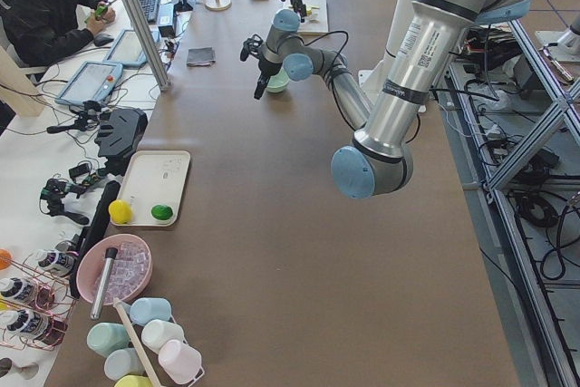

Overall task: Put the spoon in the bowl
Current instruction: 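Release the bowl with the left gripper while the right gripper reaches the spoon, then grasp the white spoon handle with the right gripper and carry it over the bowl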

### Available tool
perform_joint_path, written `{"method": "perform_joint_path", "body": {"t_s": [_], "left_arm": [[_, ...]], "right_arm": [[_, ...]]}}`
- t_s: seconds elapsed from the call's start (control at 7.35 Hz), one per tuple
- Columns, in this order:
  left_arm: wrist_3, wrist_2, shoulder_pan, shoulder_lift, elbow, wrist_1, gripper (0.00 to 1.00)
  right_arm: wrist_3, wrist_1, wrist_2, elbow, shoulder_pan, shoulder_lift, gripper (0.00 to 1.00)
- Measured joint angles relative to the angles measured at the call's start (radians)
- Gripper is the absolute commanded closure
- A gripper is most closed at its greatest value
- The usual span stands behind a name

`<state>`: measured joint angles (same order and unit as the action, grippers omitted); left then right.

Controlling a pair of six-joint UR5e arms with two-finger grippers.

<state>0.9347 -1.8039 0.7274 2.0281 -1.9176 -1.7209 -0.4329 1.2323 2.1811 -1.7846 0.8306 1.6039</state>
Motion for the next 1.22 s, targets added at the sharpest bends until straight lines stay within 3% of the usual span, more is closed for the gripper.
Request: {"method": "perform_joint_path", "body": {"t_s": [0.27, 0.41, 0.95, 1.22], "left_arm": [[-0.004, 0.000, 0.001, 0.000, 0.001, 0.000, 0.02], [-0.005, -0.001, 0.000, 0.000, 0.001, 0.000, 0.02], [-0.006, -0.002, -0.002, 0.001, 0.000, -0.003, 0.02], [-0.008, -0.002, 0.002, -0.003, -0.001, -0.004, 0.02]], "right_arm": [[-0.011, -0.001, -0.010, 0.003, -0.007, -0.001, 0.92], [-0.012, -0.001, -0.013, 0.003, -0.007, 0.000, 1.00], [-0.013, 0.000, -0.011, -0.016, -0.002, 0.003, 1.00], [-0.022, 0.055, 0.009, -0.096, 0.030, -0.015, 1.00]]}}
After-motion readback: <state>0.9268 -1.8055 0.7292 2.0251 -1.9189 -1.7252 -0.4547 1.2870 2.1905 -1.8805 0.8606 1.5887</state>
